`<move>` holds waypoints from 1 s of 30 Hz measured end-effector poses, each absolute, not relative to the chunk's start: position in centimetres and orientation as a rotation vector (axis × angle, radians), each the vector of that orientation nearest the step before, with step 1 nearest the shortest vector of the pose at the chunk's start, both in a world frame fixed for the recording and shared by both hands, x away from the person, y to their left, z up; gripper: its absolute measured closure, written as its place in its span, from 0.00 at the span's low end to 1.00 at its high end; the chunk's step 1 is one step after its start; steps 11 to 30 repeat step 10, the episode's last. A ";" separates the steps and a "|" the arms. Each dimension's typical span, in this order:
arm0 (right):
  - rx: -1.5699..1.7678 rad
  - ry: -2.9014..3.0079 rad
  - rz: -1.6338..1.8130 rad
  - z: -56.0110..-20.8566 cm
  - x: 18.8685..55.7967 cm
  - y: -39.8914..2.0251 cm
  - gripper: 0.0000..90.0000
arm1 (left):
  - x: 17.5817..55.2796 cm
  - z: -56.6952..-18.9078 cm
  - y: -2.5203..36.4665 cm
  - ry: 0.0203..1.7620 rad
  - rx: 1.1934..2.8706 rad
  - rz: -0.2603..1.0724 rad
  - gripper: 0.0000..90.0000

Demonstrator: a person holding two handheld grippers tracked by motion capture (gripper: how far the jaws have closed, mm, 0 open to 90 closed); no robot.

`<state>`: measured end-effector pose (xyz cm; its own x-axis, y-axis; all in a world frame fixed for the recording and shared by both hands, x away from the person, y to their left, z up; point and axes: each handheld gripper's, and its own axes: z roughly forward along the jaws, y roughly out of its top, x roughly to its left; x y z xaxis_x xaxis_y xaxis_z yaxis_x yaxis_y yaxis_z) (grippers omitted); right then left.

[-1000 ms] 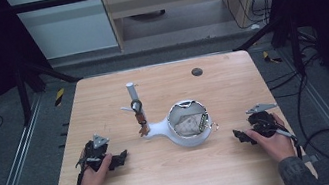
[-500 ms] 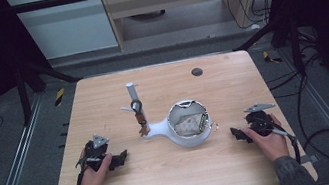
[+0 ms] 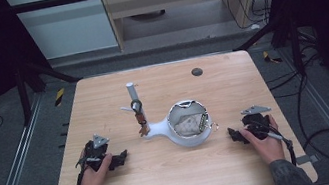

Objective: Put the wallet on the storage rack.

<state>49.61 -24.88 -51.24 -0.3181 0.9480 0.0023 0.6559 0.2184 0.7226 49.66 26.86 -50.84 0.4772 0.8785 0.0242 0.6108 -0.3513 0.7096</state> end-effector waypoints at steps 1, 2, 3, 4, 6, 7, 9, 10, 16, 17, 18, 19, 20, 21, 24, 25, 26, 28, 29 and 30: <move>1.479 2.055 0.880 -51.2 49.6 -24.9 0.00 | 49.7 -50.8 26.9 1.227 2.087 0.541 0.00; 1.480 2.052 0.879 -51.2 49.6 -24.9 0.00 | 49.7 -50.9 26.8 1.228 2.083 0.540 0.00; 1.484 2.046 0.875 -51.2 49.5 -24.8 0.01 | 49.7 -50.9 26.8 1.227 2.083 0.539 0.00; 1.491 2.039 0.870 -51.2 49.5 -24.8 0.01 | 49.7 -50.9 26.8 1.227 2.081 0.536 0.00; 1.495 2.030 0.865 -51.3 49.3 -24.6 0.01 | 49.7 -50.9 26.8 1.226 2.081 0.536 0.00; 1.495 2.030 0.865 -51.3 49.3 -24.6 0.01 | 49.7 -50.9 26.8 1.226 2.082 0.536 0.00; 1.495 2.027 0.863 -51.3 49.2 -24.6 0.01 | 49.7 -50.9 26.7 1.225 2.083 0.535 0.00; 1.497 2.027 0.863 -51.3 49.2 -24.6 0.01 | 49.7 -50.9 26.7 1.225 2.083 0.535 0.00; 1.497 2.027 0.863 -51.3 49.2 -24.6 0.01 | 49.7 -50.9 26.7 1.225 2.083 0.535 0.00; 1.497 2.027 0.863 -51.3 49.2 -24.6 0.01 | 49.7 -50.9 26.7 1.225 2.083 0.535 0.00; 1.497 2.027 0.863 -51.3 49.2 -24.6 0.01 | 49.7 -50.9 26.7 1.225 2.083 0.535 0.00; 1.497 2.027 0.863 -51.3 49.2 -24.6 0.01 | 49.7 -50.9 26.7 1.225 2.083 0.535 0.00; 1.497 2.027 0.863 -51.3 49.2 -24.6 0.01 | 49.7 -50.9 26.7 1.225 2.083 0.535 0.00; 1.497 2.027 0.863 -51.3 49.2 -24.6 0.01 | 49.7 -50.9 26.7 1.225 2.083 0.535 0.00; 1.497 2.027 0.863 -51.3 49.2 -24.6 0.01 | 49.7 -50.9 26.7 1.225 2.083 0.535 0.00; 1.497 2.027 0.863 -51.3 49.2 -24.6 0.01 | 49.7 -50.9 26.7 1.225 2.083 0.535 0.00; 1.497 2.027 0.863 -51.3 49.2 -24.6 0.01 | 49.7 -50.9 26.7 1.225 2.083 0.535 0.00; 1.497 2.027 0.863 -51.3 49.2 -24.6 0.01 | 49.7 -50.9 26.7 1.225 2.083 0.535 0.00; 1.497 2.027 0.863 -51.3 49.2 -24.6 0.01 | 49.7 -50.9 26.7 1.225 2.083 0.535 0.00; 1.497 2.027 0.863 -51.3 49.2 -24.6 0.01 | 49.7 -50.9 26.7 1.225 2.083 0.535 0.00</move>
